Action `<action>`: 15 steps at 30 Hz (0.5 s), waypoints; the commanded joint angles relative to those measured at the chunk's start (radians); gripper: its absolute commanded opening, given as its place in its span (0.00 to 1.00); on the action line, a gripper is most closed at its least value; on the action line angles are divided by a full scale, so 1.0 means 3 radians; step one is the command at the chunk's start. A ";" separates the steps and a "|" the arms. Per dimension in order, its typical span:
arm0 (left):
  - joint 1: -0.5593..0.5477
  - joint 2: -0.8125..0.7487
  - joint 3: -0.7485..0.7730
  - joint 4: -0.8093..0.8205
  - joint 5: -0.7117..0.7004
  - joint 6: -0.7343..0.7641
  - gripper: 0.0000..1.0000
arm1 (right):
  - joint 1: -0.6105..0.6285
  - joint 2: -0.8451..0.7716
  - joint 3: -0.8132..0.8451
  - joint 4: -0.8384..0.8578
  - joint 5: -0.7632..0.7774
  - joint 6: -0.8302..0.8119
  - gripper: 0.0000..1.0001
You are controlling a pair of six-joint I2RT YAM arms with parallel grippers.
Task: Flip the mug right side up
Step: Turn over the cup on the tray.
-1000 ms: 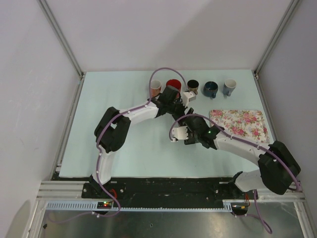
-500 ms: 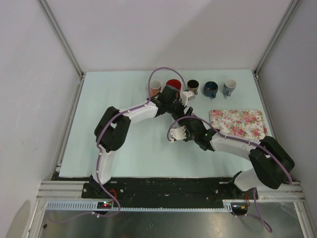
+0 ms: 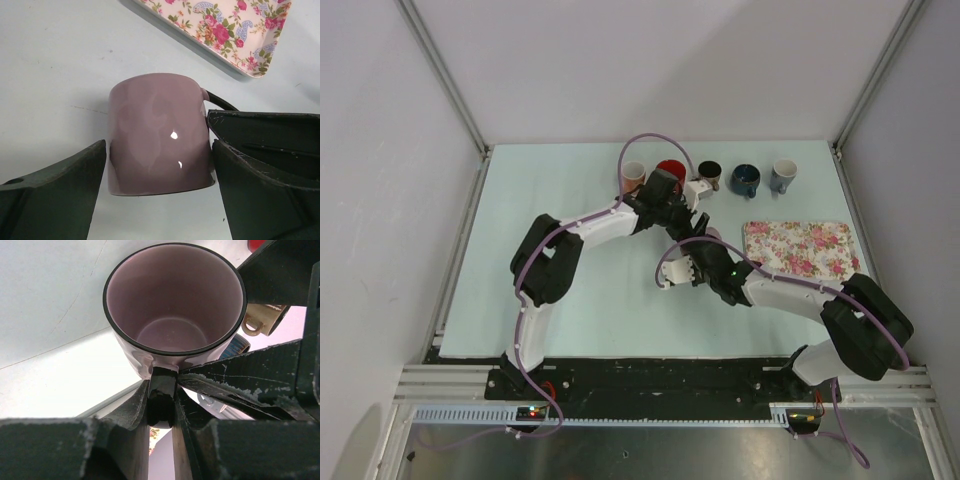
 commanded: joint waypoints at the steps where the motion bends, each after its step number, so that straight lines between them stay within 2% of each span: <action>1: 0.0073 -0.0079 0.0041 -0.0176 0.0067 -0.0031 0.93 | 0.0023 -0.0114 -0.0011 -0.0159 -0.0060 0.0148 0.00; 4: 0.0164 -0.0187 0.0019 -0.0177 0.0087 -0.0036 0.99 | 0.0033 -0.0204 -0.0011 -0.0228 -0.0100 0.0230 0.00; 15: 0.0551 -0.0793 -0.0126 -0.0172 0.0401 -0.0036 1.00 | 0.0061 -0.0512 -0.0011 -0.0394 -0.0236 0.0505 0.00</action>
